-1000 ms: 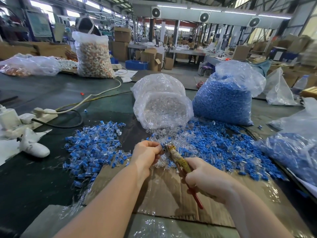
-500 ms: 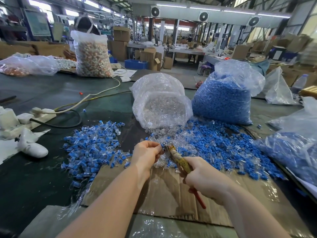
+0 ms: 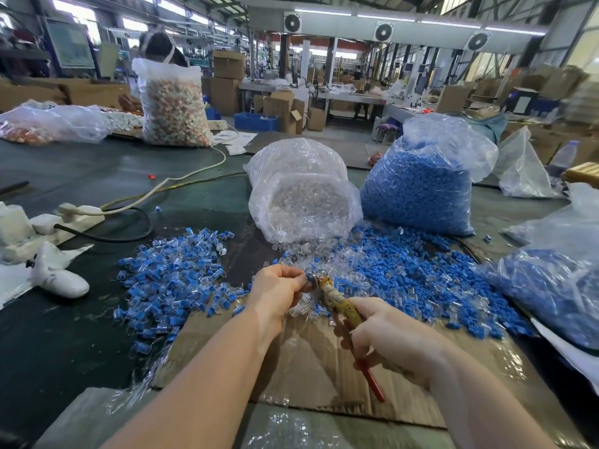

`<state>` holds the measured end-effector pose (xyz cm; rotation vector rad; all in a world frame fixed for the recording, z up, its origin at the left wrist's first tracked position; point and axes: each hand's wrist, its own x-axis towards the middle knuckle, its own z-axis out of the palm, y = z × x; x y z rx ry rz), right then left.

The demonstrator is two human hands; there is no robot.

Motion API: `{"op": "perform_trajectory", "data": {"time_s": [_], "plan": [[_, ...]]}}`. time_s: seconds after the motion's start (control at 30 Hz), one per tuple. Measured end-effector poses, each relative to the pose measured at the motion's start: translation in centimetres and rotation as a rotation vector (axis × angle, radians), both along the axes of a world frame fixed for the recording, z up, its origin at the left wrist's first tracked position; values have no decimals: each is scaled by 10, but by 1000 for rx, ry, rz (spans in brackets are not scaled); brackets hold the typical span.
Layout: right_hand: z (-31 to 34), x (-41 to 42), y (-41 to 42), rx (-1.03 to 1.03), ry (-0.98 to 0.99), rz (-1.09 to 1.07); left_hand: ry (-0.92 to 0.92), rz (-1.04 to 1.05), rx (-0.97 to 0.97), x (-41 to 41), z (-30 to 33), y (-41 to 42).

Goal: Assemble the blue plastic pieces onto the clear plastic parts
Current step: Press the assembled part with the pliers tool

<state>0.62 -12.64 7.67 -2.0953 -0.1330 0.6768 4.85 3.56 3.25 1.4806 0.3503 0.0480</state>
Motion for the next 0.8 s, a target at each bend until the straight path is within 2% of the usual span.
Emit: {"op": "perform_trajectory", "data": {"time_s": [0.37,0.47,0.6,0.67,0.77,0.8], "plan": [[-8,0,7,-75,-115,-64,11,25,16,0,-5,-2],[-9,-1,6,-23,-70,-87,-15,46,26,-1,-3,-2],[-11,2,2,152,1,-207,-36,95,34,0,-4,8],[-12,8,-1,121,-108,-262,-50,179,216,2,-8,21],[-19,24,-16,2,-351,-373,-54,294,704,1,-18,50],[-23,30,-23,-49,-409,-415,-51,317,809,0,-22,59]]}}
